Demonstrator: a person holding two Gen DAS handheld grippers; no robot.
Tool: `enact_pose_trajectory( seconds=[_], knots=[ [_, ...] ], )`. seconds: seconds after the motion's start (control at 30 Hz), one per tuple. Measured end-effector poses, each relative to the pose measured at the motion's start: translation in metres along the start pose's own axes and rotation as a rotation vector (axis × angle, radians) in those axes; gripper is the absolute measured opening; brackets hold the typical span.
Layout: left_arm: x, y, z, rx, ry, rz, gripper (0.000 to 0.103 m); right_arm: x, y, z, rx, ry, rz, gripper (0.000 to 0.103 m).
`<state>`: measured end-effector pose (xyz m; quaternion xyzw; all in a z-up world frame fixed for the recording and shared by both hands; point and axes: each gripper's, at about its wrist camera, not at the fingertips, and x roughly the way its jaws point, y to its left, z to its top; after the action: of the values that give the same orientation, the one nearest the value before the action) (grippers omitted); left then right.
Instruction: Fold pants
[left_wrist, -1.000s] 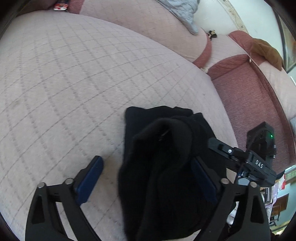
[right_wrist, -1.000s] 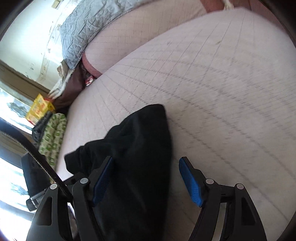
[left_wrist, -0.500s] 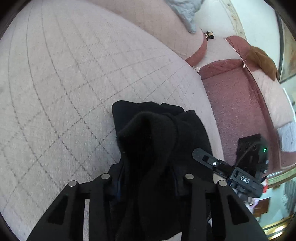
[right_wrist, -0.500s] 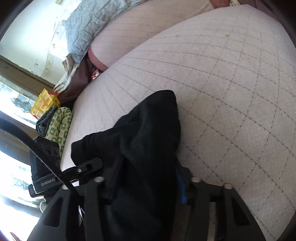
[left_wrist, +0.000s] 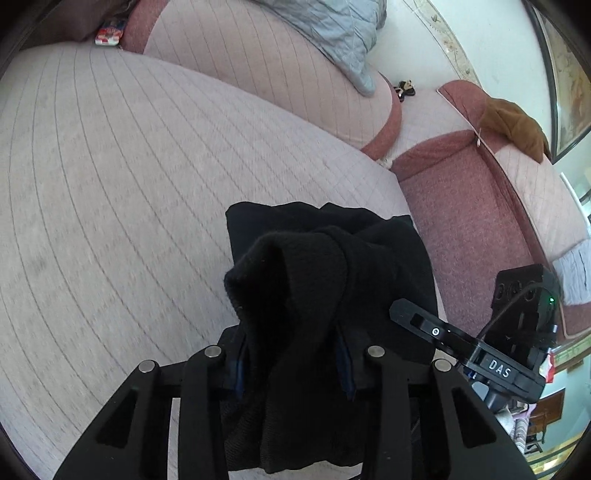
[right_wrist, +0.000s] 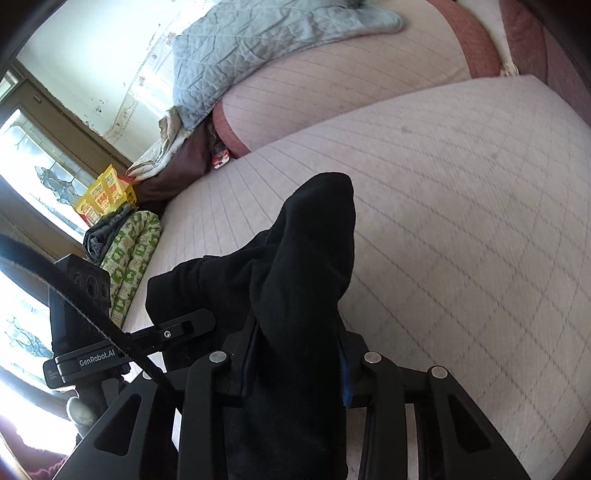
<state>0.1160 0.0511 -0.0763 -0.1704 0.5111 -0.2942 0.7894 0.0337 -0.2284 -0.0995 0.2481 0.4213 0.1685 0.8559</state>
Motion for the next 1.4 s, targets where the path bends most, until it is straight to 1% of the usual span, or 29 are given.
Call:
enact_pose_trajectory(
  seconds=[0.13, 0.3, 0.5, 0.6, 0.63, 0.7, 0.73, 0.77, 0.87, 0.93, 1.0, 1.07, 1.17, 1.2, 1.27, 1.33, 1.4],
  knots=[
    [0.003, 0.001, 0.021, 0.009, -0.014, 0.027, 0.036, 0.009, 0.003, 0.017, -0.011, -0.013, -0.012, 0.037],
    [0.017, 0.008, 0.045, -0.01, -0.019, 0.052, 0.036, 0.026, 0.003, 0.043, -0.014, -0.012, -0.034, 0.037],
    [0.045, 0.031, 0.063, -0.059, 0.015, 0.081, 0.036, 0.059, -0.007, 0.065, -0.005, 0.029, -0.064, 0.037],
    [0.06, 0.041, 0.067, -0.084, 0.045, 0.108, 0.041, 0.076, -0.013, 0.07, 0.002, 0.051, -0.089, 0.037],
    [0.063, 0.045, 0.068, -0.097, 0.053, 0.112, 0.046, 0.081, -0.015, 0.07, 0.002, 0.057, -0.102, 0.037],
    [0.064, 0.052, 0.069, -0.119, 0.065, 0.094, 0.051, 0.086, -0.02, 0.069, 0.002, 0.062, -0.125, 0.044],
    [0.061, 0.054, 0.069, -0.126, 0.074, 0.079, 0.051, 0.087, -0.021, 0.069, 0.005, 0.062, -0.133, 0.049],
    [0.058, 0.057, 0.069, -0.13, 0.079, 0.067, 0.052, 0.085, -0.023, 0.068, 0.012, 0.057, -0.143, 0.051],
    [0.036, 0.059, 0.069, -0.122, 0.063, 0.027, 0.052, 0.068, -0.018, 0.066, -0.024, 0.025, -0.173, 0.051],
    [0.016, 0.061, 0.069, -0.131, 0.024, -0.005, 0.052, 0.048, -0.01, 0.061, -0.065, -0.024, -0.192, 0.051],
    [0.002, 0.059, 0.071, -0.141, -0.022, -0.033, 0.054, 0.03, -0.003, 0.055, -0.079, -0.063, -0.172, 0.051],
    [0.003, 0.054, 0.076, -0.144, -0.031, -0.045, 0.056, 0.017, 0.006, 0.044, -0.084, -0.08, -0.127, 0.052],
    [0.016, 0.049, 0.081, -0.122, -0.023, -0.011, 0.057, 0.019, 0.013, 0.03, -0.08, -0.06, -0.093, 0.052],
    [0.025, 0.052, 0.082, -0.125, -0.002, -0.003, 0.057, 0.021, 0.013, 0.026, -0.076, -0.052, -0.089, 0.052],
    [0.049, 0.057, 0.082, -0.158, 0.039, 0.039, 0.057, 0.031, 0.01, 0.015, -0.052, -0.028, -0.093, 0.052],
    [0.063, 0.067, 0.081, -0.172, 0.064, 0.078, 0.057, 0.037, 0.005, 0.009, -0.038, -0.028, -0.107, 0.054],
    [0.071, 0.071, 0.079, -0.176, 0.07, 0.09, 0.057, 0.041, -0.001, 0.007, -0.03, -0.024, -0.103, 0.055]
  ],
)
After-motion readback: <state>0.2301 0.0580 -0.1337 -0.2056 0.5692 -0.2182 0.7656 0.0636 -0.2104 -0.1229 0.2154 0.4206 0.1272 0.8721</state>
